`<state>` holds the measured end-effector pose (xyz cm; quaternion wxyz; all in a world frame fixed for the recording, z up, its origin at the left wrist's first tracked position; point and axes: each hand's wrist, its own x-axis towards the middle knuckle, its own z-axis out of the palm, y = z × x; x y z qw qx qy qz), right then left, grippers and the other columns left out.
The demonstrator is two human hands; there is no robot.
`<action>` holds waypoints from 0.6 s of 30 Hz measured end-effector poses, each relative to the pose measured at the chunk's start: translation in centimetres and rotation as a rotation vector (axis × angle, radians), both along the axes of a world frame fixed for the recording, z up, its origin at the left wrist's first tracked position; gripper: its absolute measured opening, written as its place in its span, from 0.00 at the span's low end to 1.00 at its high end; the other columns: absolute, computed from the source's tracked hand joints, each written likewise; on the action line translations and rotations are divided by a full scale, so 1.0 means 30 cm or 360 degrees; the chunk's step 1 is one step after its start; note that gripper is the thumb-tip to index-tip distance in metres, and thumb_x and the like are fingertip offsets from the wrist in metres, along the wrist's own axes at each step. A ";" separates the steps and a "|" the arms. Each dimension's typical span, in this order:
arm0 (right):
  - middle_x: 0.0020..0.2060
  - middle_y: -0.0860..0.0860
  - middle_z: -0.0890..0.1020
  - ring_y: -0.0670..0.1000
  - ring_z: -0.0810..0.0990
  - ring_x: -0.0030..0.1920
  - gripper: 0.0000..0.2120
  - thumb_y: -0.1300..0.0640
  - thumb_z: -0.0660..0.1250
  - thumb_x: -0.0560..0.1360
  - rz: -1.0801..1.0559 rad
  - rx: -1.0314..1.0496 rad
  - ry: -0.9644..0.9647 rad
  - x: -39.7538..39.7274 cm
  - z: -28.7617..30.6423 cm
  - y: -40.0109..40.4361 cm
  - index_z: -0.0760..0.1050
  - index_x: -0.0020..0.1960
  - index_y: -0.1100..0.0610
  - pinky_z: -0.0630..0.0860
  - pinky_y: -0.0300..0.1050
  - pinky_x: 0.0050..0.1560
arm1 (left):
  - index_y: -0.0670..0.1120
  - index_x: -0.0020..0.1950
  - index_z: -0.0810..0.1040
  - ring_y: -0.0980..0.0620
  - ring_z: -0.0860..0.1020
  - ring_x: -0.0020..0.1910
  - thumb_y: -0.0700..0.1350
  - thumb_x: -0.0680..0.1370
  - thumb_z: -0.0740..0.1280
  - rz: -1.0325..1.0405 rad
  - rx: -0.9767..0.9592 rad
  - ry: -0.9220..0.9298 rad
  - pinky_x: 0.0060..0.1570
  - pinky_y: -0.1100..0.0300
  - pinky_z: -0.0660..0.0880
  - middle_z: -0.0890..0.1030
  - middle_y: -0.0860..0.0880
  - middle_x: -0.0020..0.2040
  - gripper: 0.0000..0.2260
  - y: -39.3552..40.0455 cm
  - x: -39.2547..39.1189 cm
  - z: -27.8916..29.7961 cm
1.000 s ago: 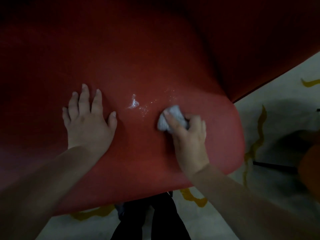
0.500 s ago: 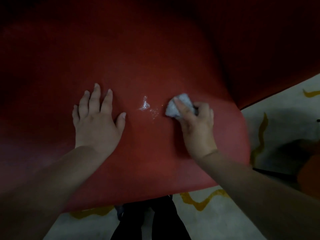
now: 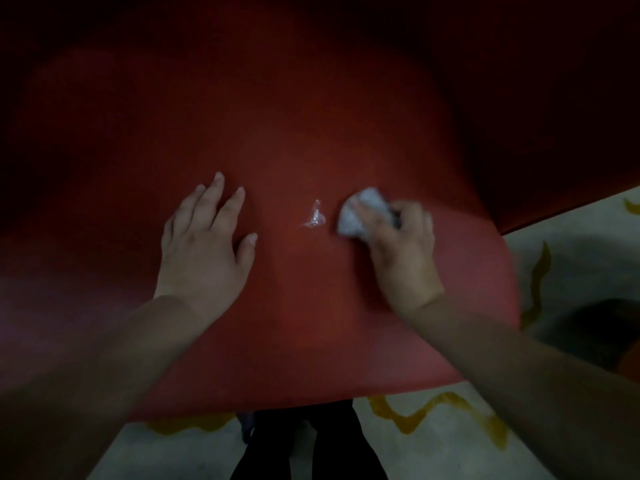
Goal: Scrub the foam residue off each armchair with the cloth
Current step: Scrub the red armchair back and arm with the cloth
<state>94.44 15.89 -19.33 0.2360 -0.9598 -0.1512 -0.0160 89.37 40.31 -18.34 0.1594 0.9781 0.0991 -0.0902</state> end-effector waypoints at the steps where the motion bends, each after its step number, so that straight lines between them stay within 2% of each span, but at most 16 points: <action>1: 0.54 0.62 0.73 0.62 0.72 0.50 0.22 0.63 0.64 0.75 -0.0169 -0.0012 -0.0017 0.057 -0.002 0.013 0.74 0.67 0.48 0.69 0.55 0.55 | 0.51 0.77 0.59 0.47 0.51 0.77 0.54 0.79 0.60 0.0011 -0.0014 -0.0004 0.72 0.43 0.54 0.53 0.50 0.79 0.27 0.005 -0.004 0.002; 3: 0.59 0.60 0.71 0.60 0.69 0.55 0.21 0.59 0.60 0.77 -0.0520 0.0068 0.0030 0.181 -0.020 0.060 0.72 0.68 0.44 0.63 0.45 0.57 | 0.52 0.77 0.59 0.48 0.50 0.77 0.53 0.79 0.60 0.0024 -0.0035 0.0001 0.73 0.44 0.53 0.52 0.50 0.79 0.27 0.012 -0.010 0.003; 5: 0.61 0.59 0.70 0.57 0.68 0.59 0.21 0.58 0.58 0.76 -0.0669 0.0171 0.0113 0.233 -0.029 0.136 0.72 0.66 0.42 0.60 0.38 0.55 | 0.52 0.77 0.58 0.48 0.49 0.77 0.54 0.79 0.59 0.0028 -0.0046 0.0004 0.73 0.45 0.51 0.51 0.50 0.79 0.27 0.013 -0.016 0.001; 6: 0.60 0.59 0.71 0.59 0.68 0.58 0.21 0.58 0.59 0.76 -0.0596 0.0181 0.0103 0.212 -0.022 0.179 0.73 0.66 0.43 0.62 0.41 0.57 | 0.52 0.77 0.58 0.48 0.48 0.77 0.54 0.79 0.59 0.0038 -0.0054 0.0003 0.74 0.46 0.51 0.51 0.50 0.79 0.27 0.011 -0.019 -0.001; 8: 0.55 0.60 0.74 0.63 0.71 0.52 0.18 0.59 0.64 0.76 -0.0233 0.0218 0.0037 0.098 -0.011 0.223 0.75 0.65 0.48 0.69 0.55 0.55 | 0.52 0.77 0.57 0.48 0.48 0.77 0.54 0.79 0.59 0.0050 -0.0058 0.0002 0.74 0.46 0.51 0.51 0.50 0.79 0.27 0.008 -0.021 -0.002; 10: 0.53 0.60 0.75 0.63 0.72 0.48 0.19 0.60 0.66 0.74 0.0184 0.0099 -0.0009 -0.032 -0.008 0.193 0.76 0.64 0.48 0.71 0.55 0.50 | 0.52 0.77 0.57 0.49 0.48 0.77 0.54 0.79 0.60 0.0068 -0.0061 0.0003 0.74 0.46 0.51 0.50 0.50 0.79 0.28 0.008 -0.030 -0.002; 11: 0.53 0.61 0.75 0.63 0.73 0.47 0.19 0.60 0.66 0.74 0.0262 0.0056 0.0011 -0.065 -0.005 0.162 0.77 0.64 0.48 0.71 0.55 0.49 | 0.53 0.77 0.57 0.49 0.48 0.77 0.54 0.79 0.60 0.0084 -0.0068 0.0003 0.74 0.45 0.51 0.50 0.50 0.79 0.28 0.013 -0.035 -0.002; 13: 0.53 0.62 0.75 0.63 0.73 0.48 0.19 0.59 0.64 0.75 0.0148 0.0028 0.0000 -0.033 -0.002 0.112 0.77 0.64 0.49 0.71 0.54 0.50 | 0.53 0.77 0.57 0.49 0.48 0.77 0.54 0.78 0.60 0.0105 -0.0067 0.0001 0.73 0.44 0.52 0.51 0.50 0.79 0.28 0.026 -0.050 -0.002; 15: 0.55 0.61 0.73 0.62 0.71 0.51 0.20 0.60 0.63 0.77 -0.0150 0.0010 -0.0019 0.072 -0.004 0.138 0.74 0.67 0.47 0.68 0.52 0.55 | 0.53 0.77 0.57 0.49 0.49 0.77 0.54 0.78 0.60 0.0083 -0.0052 0.0003 0.73 0.44 0.53 0.51 0.50 0.79 0.28 0.041 -0.063 -0.003; 18: 0.57 0.55 0.71 0.57 0.69 0.54 0.18 0.54 0.62 0.78 -0.0471 0.0132 0.0011 0.174 -0.015 0.264 0.72 0.68 0.48 0.65 0.48 0.60 | 0.54 0.77 0.57 0.48 0.49 0.77 0.55 0.78 0.60 0.0061 -0.0056 -0.0003 0.73 0.45 0.53 0.51 0.51 0.79 0.28 0.056 -0.071 -0.008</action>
